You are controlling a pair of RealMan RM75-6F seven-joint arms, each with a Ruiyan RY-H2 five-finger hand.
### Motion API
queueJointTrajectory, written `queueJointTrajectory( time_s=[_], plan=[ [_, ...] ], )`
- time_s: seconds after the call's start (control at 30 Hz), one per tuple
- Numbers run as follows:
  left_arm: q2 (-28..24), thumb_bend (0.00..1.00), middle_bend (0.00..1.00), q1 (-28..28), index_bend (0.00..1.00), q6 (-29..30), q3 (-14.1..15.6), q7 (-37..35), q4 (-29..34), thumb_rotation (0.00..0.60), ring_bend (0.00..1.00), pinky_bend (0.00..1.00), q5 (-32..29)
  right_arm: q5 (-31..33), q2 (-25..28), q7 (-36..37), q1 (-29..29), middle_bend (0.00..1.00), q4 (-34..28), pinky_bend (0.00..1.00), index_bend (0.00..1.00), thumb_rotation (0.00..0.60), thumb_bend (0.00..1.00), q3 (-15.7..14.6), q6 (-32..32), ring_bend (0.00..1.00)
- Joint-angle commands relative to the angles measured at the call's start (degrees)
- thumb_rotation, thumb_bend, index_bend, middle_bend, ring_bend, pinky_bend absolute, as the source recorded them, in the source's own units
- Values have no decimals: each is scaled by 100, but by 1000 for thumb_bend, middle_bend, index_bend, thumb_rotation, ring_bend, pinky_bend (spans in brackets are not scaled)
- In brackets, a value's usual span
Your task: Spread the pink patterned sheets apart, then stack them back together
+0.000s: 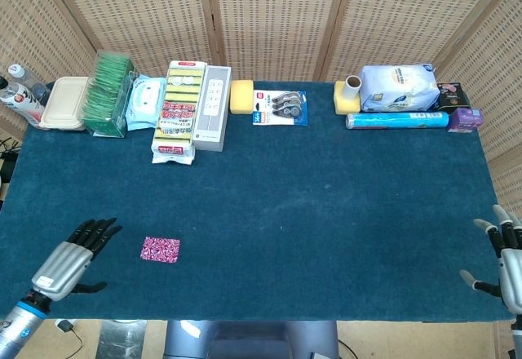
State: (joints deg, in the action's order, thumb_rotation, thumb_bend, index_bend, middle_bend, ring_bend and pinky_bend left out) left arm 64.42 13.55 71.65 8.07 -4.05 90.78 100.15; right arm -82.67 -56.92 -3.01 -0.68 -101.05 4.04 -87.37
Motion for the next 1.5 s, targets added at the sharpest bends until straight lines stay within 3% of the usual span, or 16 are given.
queueJointTrajectory(
  time_s=[0.03, 0.23, 0.4, 0.5, 0.9, 1.5],
  plan=[
    [-46, 59, 0, 288, 0, -507, 108, 105, 305, 600, 0, 16, 25, -6, -1, -12, -10, 28, 24, 0, 194, 600, 0, 20, -52, 0],
    [101, 59, 0, 536, 0, -1145, 27, 499, 552, 600, 0, 16, -322, -24, -39, 12, -44, 29, 96, 0, 193, 600, 0, 48, -163, 0],
    [213, 59, 0, 740, 0, -1615, 48, 622, 719, 600, 0, 16, -482, -90, -32, 103, -51, 28, 85, 0, 81, 600, 0, 30, -178, 0],
    [275, 60, 0, 831, 0, -1802, 33, 734, 784, 600, 0, 16, -598, -103, -12, 252, -71, 28, 69, 0, 66, 600, 0, 25, -193, 0],
    [339, 60, 0, 851, 0, -1930, 96, 1123, 1023, 600, 0, 16, -895, -20, 12, 278, -113, 19, 73, 0, 65, 600, 0, 74, -260, 0],
    [429, 60, 0, 1136, 0, -2478, 117, 922, 913, 600, 0, 16, -1311, -48, 124, 420, -138, 16, 0, 0, 65, 600, 0, 52, -236, 0]
  ],
)
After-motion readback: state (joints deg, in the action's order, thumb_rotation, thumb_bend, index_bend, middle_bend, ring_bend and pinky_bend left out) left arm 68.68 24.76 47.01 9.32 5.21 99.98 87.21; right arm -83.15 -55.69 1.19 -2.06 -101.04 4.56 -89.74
